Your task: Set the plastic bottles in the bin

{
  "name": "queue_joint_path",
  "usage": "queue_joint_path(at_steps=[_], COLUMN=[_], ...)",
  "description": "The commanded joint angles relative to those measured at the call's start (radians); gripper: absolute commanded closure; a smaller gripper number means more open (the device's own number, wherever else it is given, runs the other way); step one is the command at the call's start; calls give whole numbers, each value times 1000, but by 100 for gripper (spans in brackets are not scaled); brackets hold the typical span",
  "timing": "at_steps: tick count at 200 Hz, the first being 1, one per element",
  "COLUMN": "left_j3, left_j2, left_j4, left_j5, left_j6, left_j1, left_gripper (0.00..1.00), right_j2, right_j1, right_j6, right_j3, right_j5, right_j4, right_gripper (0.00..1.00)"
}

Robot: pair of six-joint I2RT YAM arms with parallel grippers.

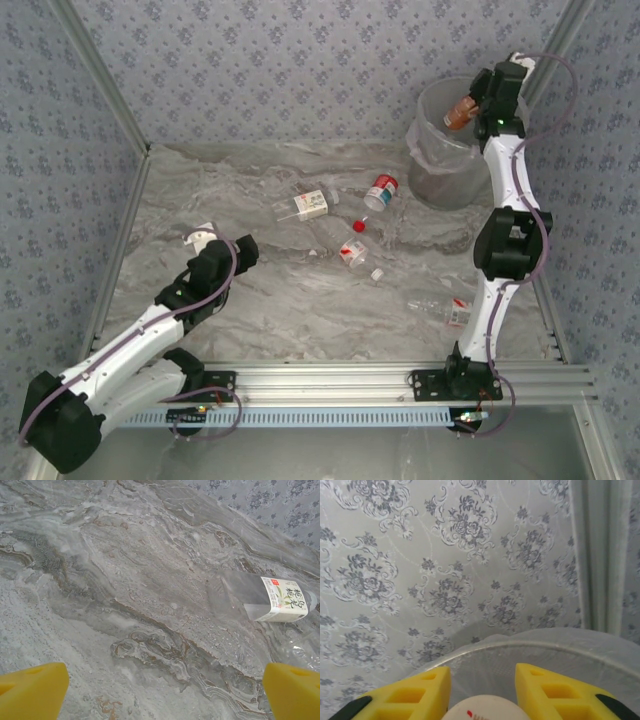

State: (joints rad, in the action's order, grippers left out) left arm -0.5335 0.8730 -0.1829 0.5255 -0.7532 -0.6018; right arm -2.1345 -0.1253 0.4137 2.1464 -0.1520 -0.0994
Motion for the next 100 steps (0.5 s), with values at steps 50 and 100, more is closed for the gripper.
queue_joint_path(at_steps=[50,100], left_j3=[7,9], left_j2=[3,9], left_j4=[10,22], left_j5=[17,8], left_j6=[-7,-2], left_j1=[8,7], left_gripper=[0,1], right_j2=[8,68], right_j1=[-5,-5], right_j6=[12,-34], right_j3=[84,46], right_j5=[50,24], right_j4=[-123,-147], right_gripper=[33,25])
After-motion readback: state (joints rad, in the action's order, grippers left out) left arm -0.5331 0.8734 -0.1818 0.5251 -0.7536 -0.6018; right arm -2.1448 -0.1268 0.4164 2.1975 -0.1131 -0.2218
